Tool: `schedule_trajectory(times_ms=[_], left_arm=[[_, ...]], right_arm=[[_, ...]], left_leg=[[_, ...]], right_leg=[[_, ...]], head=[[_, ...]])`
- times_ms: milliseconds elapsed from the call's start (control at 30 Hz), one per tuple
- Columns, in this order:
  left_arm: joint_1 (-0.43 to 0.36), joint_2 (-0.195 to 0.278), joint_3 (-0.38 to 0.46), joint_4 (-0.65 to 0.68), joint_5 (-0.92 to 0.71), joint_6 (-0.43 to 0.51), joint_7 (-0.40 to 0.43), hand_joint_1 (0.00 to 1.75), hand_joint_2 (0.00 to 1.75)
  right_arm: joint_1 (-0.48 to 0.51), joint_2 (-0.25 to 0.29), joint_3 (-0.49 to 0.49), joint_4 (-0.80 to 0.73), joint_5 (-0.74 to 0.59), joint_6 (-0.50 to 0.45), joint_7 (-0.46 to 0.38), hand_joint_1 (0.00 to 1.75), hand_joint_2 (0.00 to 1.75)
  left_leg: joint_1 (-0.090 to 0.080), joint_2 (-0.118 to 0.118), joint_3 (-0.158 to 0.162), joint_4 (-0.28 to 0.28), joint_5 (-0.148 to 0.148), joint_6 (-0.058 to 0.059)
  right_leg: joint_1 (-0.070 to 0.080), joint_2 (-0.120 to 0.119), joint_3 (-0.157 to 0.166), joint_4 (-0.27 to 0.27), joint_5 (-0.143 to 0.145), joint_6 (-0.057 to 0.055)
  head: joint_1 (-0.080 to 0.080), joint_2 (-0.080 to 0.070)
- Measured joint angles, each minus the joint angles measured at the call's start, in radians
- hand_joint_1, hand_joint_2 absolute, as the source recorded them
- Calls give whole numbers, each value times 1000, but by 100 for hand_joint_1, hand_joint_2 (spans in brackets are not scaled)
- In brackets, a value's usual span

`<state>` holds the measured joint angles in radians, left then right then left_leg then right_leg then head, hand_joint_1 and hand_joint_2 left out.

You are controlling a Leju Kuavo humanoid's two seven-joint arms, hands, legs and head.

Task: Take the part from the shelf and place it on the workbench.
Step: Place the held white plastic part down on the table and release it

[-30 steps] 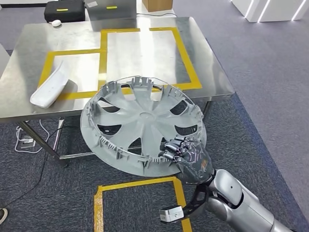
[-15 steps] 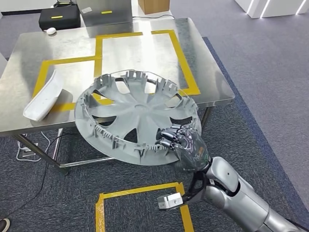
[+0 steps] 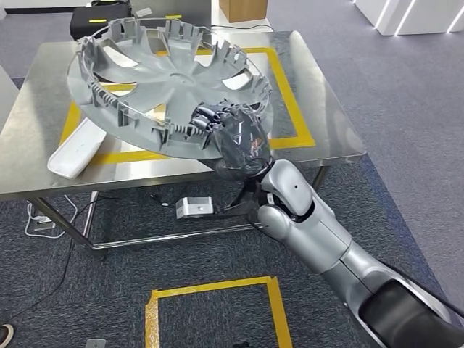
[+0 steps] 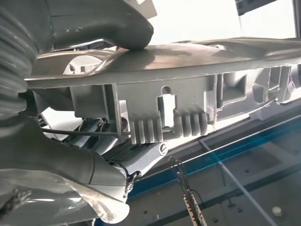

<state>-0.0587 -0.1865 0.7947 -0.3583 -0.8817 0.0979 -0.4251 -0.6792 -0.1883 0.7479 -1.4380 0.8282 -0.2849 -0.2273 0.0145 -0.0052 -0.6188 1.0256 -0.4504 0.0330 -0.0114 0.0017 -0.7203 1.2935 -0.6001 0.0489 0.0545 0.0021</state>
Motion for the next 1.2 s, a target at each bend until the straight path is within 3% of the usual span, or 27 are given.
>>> schedule_trajectory(times_ms=[67, 133, 167, 267, 333, 367, 400, 433, 467, 500, 567, 600, 700, 767, 833, 867, 900, 933, 967, 1033, 1100, 1200], left_arm=[[0, 2, -21, 4, 8, 2, 4, 0, 175], [0, 5, -44, 8, 17, 2, 9, 0, 175], [0, 7, -54, 10, 21, 2, 12, 0, 175], [-1, 10, -75, 13, 26, 2, 17, 0, 175], [-2, 14, -84, 14, 27, 2, 18, 0, 175], [-2, 15, -87, 15, 27, 2, 19, 0, 175], [-1, 16, -90, 16, 27, 2, 19, 0, 175], [0, 17, -93, 18, 27, 2, 19, 0, 175], [0, 18, -95, 19, 27, 2, 19, 0, 175], [0, 19, -96, 19, 27, 2, 19, 0, 175], [-1, 22, -99, 21, 29, 2, 20, 0, 175], [-1, 22, -101, 22, 32, 2, 21, 0, 175], [-1, 24, -111, 23, 41, 2, 23, 0, 175], [-5, 24, -120, 23, 50, 1, 24, 0, 175], [-7, 24, -132, 24, 63, 1, 28, 0, 175], [-7, 24, -138, 24, 70, 2, 31, 0, 175], [-5, 24, -144, 24, 78, 2, 34, 0, 175], [-4, 24, -150, 24, 84, 3, 36, 0, 175], [-3, 25, -156, 24, 91, 4, 38, 0, 175], [-2, 26, -168, 24, 108, 7, 40, 0, 175], [1, 27, -180, 25, 124, 8, 42, 0, 175], [3, 29, -192, 25, 140, 9, 44, 0, 175]], right_arm=[[-27, 17, 5, 38, 13, -1, 15, 175, 175], [-56, 36, 9, 77, 16, 2, 27, 175, 175], [-67, 44, 10, 95, 16, 4, 32, 175, 175], [-87, 59, 13, 131, 16, 10, 41, 175, 175], [-94, 68, 14, 148, 17, 11, 42, 175, 175], [-96, 73, 15, 156, 17, 12, 42, 175, 175], [-97, 77, 16, 165, 17, 12, 42, 175, 175], [-98, 79, 17, 172, 17, 12, 42, 175, 175], [-98, 81, 19, 179, 17, 12, 42, 175, 175], [-98, 82, 19, 183, 17, 12, 42, 175, 175], [-104, 84, 20, 190, 20, 13, 44, 175, 175], [-108, 86, 21, 193, 23, 15, 46, 175, 175], [-116, 88, 23, 208, 42, 21, 63, 175, 175], [-130, 89, 26, 234, 66, 24, 77, 175, 175], [-144, 89, 34, 271, 100, 28, 90, 175, 175], [-148, 90, 39, 291, 118, 31, 97, 175, 175], [-151, 90, 44, 309, 134, 35, 104, 175, 175], [-155, 90, 50, 326, 148, 40, 110, 175, 175], [-160, 90, 55, 344, 161, 46, 116, 175, 175], [-176, 92, 70, 387, 189, 58, 127, 175, 175], [-192, 95, 84, 430, 217, 64, 134, 175, 175], [-210, 101, 105, 480, 270, 71, 149, 175, 175]], left_leg=[[0, -3, 3, 0, -3, -3], [-3, -4, 1, 2, -4, -13], [-4, -5, -1, 2, -4, -20], [-3, -3, -7, 17, -16, -36], [-1, -2, -46, 102, -62, -45], [-1, -2, -83, 178, -90, -48], [-1, -2, -115, 238, -105, -50], [-1, -2, -131, 264, -100, -50], [-1, -1, -128, 247, -72, -49], [-1, -1, -101, 181, -29, -45], [-4, -2, -46, 56, 17, -36], [-6, -2, -32, 23, 20, -31], [-3, -4, -22, 6, 8, -19], [3, -4, -18, 1, 6, -11], [3, -4, -15, 1, 1, -5], [3, -4, -12, 1, -2, -4], [3, -5, -8, 2, -6, -3], [3, -6, -2, 2, -11, -4], [3, -7, 6, 3, -16, -6], [1, -9, 11, 6, -26, -15], [-2, -9, 10, 7, -29, -24], [0, -5, -3, 33, -50, -38]], right_leg=[[0, -1, 45, -119, 79, -6], [4, -1, 102, -243, 123, -16], [6, -1, 116, -272, 126, -20], [4, 0, 129, -287, 123, -35], [1, -2, 136, -292, 123, -46], [2, -2, 138, -292, 120, -50], [3, -2, 142, -291, 117, -52], [4, -1, 147, -290, 113, -53], [4, 0, 153, -289, 108, -52], [5, 0, 160, -289, 103, -50], [8, 2, 165, -285, 92, -41], [9, 3, 165, -285, 88, -36], [10, 1, 155, -279, 75, -20], [8, 0, 111, -203, 38, -11], [7, 0, 32, -68, -7, -6], [6, 0, -2, -18, -12, -5], [6, 0, -21, -3, 3, -5], [5, -1, -21, -26, 37, -6], [4, -1, -3, -85, 85, -7], [6, -1, 52, -214, 145, -14], [9, 1, 79, -268, 147, -23], [4, 2, 89, -277, 140, -39]], head=[[1, 0], [1, 0], [1, 0], [-2, 0], [-4, 0], [-5, 0], [-4, 0], [-4, 0], [-4, 0], [-4, 0], [-5, 0], [-4, 0], [-3, 0], [1, 0], [5, 0], [6, 0], [7, 0], [7, 0], [8, 0], [7, 0], [7, 0], [6, 0]])
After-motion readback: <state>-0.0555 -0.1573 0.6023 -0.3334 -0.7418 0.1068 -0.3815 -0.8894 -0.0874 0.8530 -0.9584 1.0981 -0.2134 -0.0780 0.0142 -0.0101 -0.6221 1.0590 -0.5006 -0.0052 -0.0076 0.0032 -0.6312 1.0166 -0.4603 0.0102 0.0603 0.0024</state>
